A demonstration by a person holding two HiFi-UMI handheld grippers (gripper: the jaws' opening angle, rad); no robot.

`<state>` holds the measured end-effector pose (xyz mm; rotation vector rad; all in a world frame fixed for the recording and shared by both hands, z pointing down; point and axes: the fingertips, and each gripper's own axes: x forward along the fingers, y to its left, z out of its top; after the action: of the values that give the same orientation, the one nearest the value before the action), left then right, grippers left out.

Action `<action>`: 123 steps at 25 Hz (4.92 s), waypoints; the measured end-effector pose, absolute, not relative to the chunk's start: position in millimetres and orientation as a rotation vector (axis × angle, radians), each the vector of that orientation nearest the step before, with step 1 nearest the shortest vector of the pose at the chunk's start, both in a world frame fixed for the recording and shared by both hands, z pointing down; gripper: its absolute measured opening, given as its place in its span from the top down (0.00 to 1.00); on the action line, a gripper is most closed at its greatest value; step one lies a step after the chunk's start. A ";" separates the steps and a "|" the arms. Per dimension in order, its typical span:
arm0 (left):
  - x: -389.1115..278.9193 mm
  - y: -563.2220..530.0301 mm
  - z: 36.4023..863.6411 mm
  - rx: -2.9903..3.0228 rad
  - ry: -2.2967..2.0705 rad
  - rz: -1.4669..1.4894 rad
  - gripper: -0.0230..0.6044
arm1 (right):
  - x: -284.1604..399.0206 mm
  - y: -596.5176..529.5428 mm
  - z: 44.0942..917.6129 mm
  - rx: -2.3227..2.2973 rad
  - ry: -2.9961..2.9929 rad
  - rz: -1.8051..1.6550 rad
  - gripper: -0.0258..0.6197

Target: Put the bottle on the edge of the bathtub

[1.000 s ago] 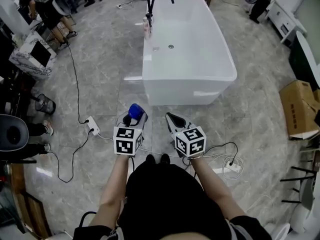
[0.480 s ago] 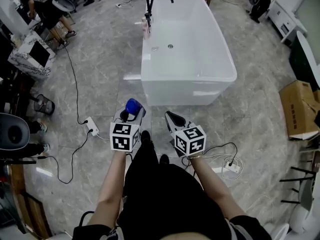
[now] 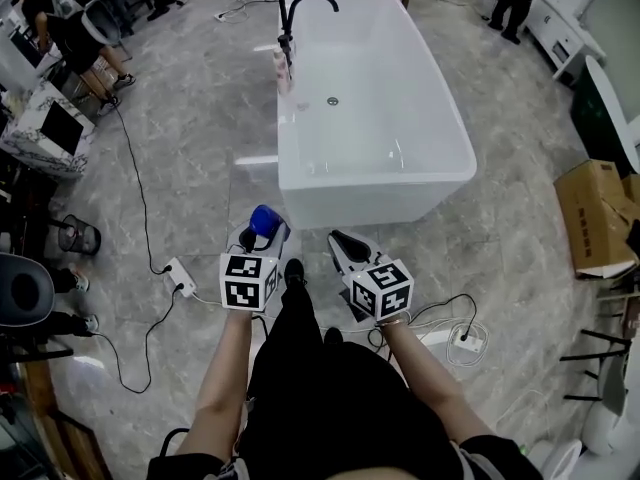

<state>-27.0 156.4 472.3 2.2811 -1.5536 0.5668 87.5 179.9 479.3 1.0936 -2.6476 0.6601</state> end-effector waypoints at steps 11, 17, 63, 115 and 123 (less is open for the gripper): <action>-86.4 39.0 491.1 2.298 -1.469 0.560 0.71 | 29.6 68.5 495.6 1.152 -2.571 0.712 0.95; -104.5 -11.6 491.3 2.324 -1.437 0.558 0.71 | 12.9 24.8 495.3 1.203 -2.540 0.720 0.95; -77.3 -303.8 563.5 2.353 -1.397 0.686 0.71 | 11.7 -218.0 553.4 1.178 -2.478 0.854 0.95; -69.7 -356.9 639.6 2.286 -1.390 0.723 0.59 | 14.4 -231.3 598.0 1.129 -2.427 0.953 0.95; -83.0 -329.3 639.1 2.224 -1.416 0.722 0.58 | 12.5 -221.6 585.4 1.143 -2.445 0.930 0.95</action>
<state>-83.0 -329.3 639.1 2.2242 -1.4162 0.7223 12.5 -221.6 585.4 1.1431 -2.4447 0.9300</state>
